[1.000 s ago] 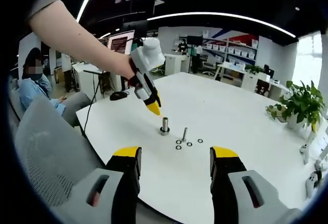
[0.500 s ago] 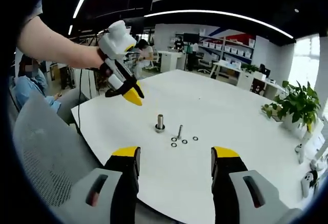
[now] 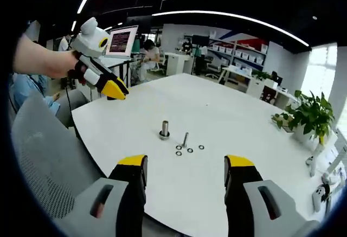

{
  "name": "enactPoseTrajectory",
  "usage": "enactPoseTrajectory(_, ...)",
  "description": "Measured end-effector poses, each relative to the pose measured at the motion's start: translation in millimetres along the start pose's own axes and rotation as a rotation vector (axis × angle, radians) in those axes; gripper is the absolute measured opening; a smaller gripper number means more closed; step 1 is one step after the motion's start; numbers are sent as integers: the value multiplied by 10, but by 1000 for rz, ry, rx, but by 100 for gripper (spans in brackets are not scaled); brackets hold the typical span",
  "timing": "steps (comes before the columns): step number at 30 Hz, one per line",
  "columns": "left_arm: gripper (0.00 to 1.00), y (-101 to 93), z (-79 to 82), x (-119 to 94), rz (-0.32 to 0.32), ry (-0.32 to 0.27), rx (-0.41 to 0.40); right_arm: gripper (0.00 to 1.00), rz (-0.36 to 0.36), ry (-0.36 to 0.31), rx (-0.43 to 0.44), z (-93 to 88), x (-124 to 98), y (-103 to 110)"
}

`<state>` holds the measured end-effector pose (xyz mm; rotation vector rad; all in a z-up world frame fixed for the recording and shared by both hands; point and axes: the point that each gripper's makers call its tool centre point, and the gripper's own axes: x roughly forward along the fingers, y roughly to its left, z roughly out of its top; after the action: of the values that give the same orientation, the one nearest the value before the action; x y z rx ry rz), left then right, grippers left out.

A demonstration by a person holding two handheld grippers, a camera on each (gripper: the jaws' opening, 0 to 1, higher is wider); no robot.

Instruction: Place the washer onto the threaded stud by aligning its center hole with the stud, sliding it down to the base, and recovering from edge contact or off-axis alignment until the washer reaches the visible bottom stop.

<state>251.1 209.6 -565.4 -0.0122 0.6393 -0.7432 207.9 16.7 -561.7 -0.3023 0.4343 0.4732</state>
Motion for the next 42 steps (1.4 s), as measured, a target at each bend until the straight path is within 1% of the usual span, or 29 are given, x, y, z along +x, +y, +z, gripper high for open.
enactPoseTrajectory(2, 31, -5, -45, -32, 12, -7, 4, 60, -3, -1, 6, 0, -7, -8)
enactPoseTrajectory(3, 31, -2, -35, -54, 20, -21, 4, 60, -7, -1, 7, 0, -10, -13)
enactPoseTrajectory(6, 31, -3, 60, -157, 52, -98, 21, 60, -17, -1, 2, -1, -14, -33)
enactPoseTrajectory(7, 31, -7, 69, -182, 57, -109, 28, 60, -17, -1, 2, -2, -14, -33)
enactPoseTrajectory(8, 32, -14, 79, -203, 59, -119, 32, 59, -17, -1, 2, -5, -14, -32)
enactPoseTrajectory(11, 33, -116, 95, -270, 30, -151, 7, 57, -12, -2, -1, 4, -16, -14)
enactPoseTrajectory(12, 33, -143, 89, -292, 30, -155, 16, 56, -8, -6, -2, 11, -13, -7)
enactPoseTrajectory(14, 33, -158, 94, -334, 49, -177, 51, 55, -1, -5, -3, 9, -12, 14)
enactPoseTrajectory(15, 33, -173, 87, -364, 54, -190, 53, 55, 1, -5, -6, 11, -13, 20)
enactPoseTrajectory(16, 33, -192, 85, -390, 53, -198, 48, 55, 3, -6, -7, 13, -14, 26)
enactPoseTrajectory(18, 36, -291, 164, -441, 11, -271, 10, 55, 6, -5, -6, 8, -10, 30)
enactPoseTrajectory(19, 37, -303, 183, -477, 7, -296, -26, 55, 5, -2, -5, 4, -8, 26)
enactPoseTrajectory(21, 39, -286, 122, -508, 30, -272, -8, 55, 4, -7, -3, 14, -10, 18)
enactPoseTrajectory(23, 40, -270, 82, -543, 53, -261, 18, 55, 3, -10, 7, 17, -11, 11)
enactPoseTrajectory(25, 40, -282, 107, -607, 63, -288, 35, 55, 0, -18, 12, 31, -18, 3)
enactPoseTrajectory(27, 40, -276, 172, -704, 86, -345, 60, 55, -4, -33, 20, 55, -29, -9)
enactPoseTrajectory(30, 41, -269, 203, -798, 98, -395, 62, 55, -4, -48, 34, 82, -36, -16)
enactPoseTrajectory(32, 41, -264, 203, -824, 100, -406, 55, 55, -4, -63, 39, 105, -40, -21)
enactPoseTrajectory(35, 41, -266, 236, -868, 109, -430, 71, 56, -5, -77, 47, 129, -44, -27)
enactPoseTrajectory(39, 41, -263, 279, -941, 115, -463, 72, 57, -8, -76, 49, 117, -49, -38)
enactPoseTrajectory(40, 41, -237, 292, -972, 138, -475, 81, 57, -9, -75, 51, 115, -51, -41)
enactPoseTrajectory(41, 41, -197, 342, -1031, 174, -507, 115, 57, -10, -75, 52, 113, -52, -45)
enactPoseTrajectory(42, 41, -205, 366, -1055, 176, -519, 123, 58, -12, -75, 53, 112, -51, -51)
